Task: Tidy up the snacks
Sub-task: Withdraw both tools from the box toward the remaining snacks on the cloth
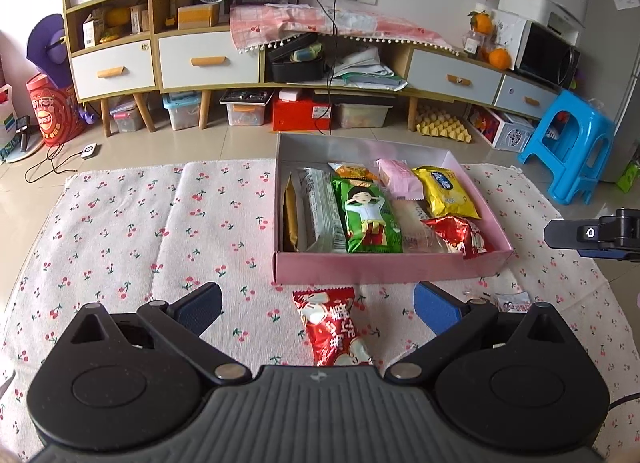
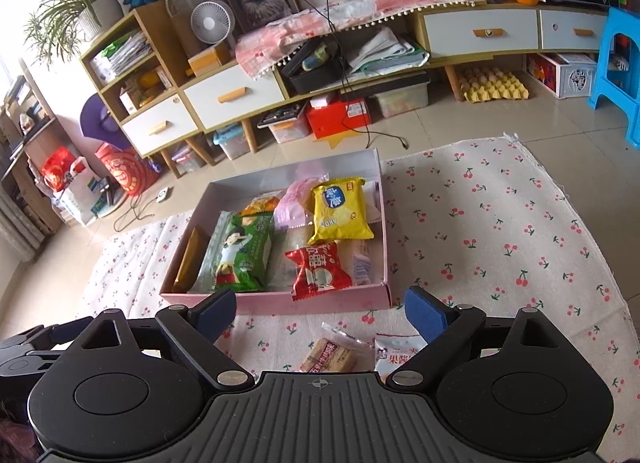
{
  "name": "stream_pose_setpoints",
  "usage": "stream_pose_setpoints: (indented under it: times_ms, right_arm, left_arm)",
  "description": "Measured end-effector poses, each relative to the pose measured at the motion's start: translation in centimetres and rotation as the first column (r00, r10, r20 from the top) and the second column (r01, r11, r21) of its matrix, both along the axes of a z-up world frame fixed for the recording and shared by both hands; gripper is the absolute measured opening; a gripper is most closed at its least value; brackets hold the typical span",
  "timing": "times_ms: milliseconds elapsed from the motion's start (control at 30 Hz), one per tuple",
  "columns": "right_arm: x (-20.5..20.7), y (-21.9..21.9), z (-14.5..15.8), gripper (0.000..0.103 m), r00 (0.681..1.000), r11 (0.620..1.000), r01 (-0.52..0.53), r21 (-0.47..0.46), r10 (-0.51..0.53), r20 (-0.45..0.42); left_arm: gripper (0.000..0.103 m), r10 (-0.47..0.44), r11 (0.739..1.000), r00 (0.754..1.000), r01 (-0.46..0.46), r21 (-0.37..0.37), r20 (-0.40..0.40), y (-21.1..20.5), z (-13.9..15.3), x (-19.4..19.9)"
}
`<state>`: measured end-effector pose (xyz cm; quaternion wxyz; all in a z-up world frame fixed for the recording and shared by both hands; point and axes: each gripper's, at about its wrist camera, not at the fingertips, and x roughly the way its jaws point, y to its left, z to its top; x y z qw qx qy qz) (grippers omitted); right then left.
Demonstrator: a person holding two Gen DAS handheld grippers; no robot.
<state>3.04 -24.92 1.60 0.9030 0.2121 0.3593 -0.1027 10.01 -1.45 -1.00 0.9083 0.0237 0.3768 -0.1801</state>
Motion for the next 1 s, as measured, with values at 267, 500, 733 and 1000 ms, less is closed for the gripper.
stream_pose_setpoints:
  times_ms: [267, 500, 733, 1000]
  right_arm:
    - [-1.4, 0.9, -2.1, 0.093, 0.997, 0.994, -0.070, -0.086, 0.071, 0.008]
    - [-2.8, 2.3, -4.7, 0.093, 0.974, 0.958, -0.229, -0.171, 0.225, -0.042]
    - [-3.8, 2.4, -7.1, 0.093, 0.965, 0.940, -0.258, -0.223, 0.241, -0.103]
    - [-3.0, 2.0, -9.6, 0.093, 0.968, 0.947, -0.214, -0.240, 0.171, -0.186]
  left_arm:
    - [0.102, -0.090, 0.994, 0.996, 0.089, 0.071, 0.021, 0.5, -2.1, -1.9]
    - [0.102, -0.256, 0.960, 0.966, 0.250, 0.129, 0.029, 1.3, -4.0, -3.4]
    - [0.102, -0.421, 0.897, 0.907, 0.412, 0.158, 0.026, 1.9, -5.9, -4.0]
    - [0.073, -0.424, 0.896, 0.905, 0.425, 0.133, -0.032, 2.3, -6.8, -3.0]
